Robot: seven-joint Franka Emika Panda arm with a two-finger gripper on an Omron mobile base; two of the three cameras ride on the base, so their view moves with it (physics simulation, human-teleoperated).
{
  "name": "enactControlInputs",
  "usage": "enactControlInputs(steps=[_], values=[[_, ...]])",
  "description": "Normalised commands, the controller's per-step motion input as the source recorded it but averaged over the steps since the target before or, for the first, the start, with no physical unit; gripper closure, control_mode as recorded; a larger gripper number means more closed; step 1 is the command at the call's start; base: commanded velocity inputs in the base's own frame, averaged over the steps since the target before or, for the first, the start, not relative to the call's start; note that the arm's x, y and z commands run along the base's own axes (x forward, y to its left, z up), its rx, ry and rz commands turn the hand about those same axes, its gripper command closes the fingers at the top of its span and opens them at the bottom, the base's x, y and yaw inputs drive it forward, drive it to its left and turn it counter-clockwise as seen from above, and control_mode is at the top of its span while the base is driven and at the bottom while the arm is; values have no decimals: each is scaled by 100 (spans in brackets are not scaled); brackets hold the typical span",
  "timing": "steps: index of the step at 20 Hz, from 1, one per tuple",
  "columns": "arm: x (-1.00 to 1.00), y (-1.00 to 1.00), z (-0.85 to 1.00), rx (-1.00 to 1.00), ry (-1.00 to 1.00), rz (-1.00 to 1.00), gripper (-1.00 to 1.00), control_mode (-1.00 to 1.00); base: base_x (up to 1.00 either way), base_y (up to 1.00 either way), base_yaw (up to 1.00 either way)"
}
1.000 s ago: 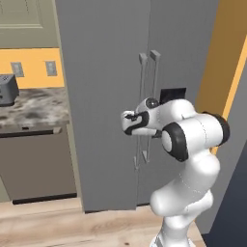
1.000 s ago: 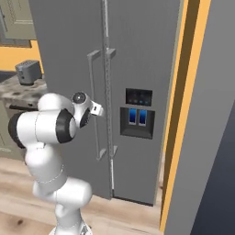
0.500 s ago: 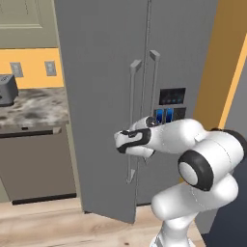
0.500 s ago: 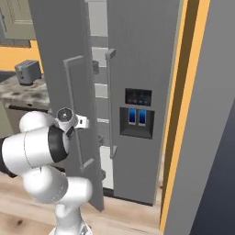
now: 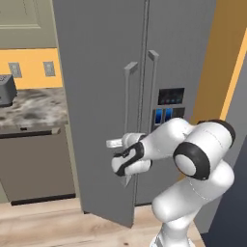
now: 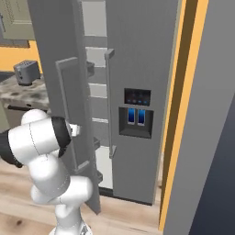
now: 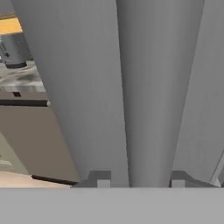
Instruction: Place one of the steaks on the plate and the other in the bowl. Then place the bowl in the fridge.
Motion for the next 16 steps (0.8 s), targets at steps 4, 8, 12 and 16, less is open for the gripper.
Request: enactControlInputs(steps=[4, 8, 12, 16], values=[[-85, 100, -21, 1, 0, 2, 100, -100, 0, 0, 0], [-100, 100, 58, -4, 0, 5, 100, -100, 0, 0, 0], [-96, 12, 100, -6, -4, 0, 100, -100, 0, 0, 0], [-73, 0, 100, 0, -10, 0, 100, -100, 0, 0, 0]])
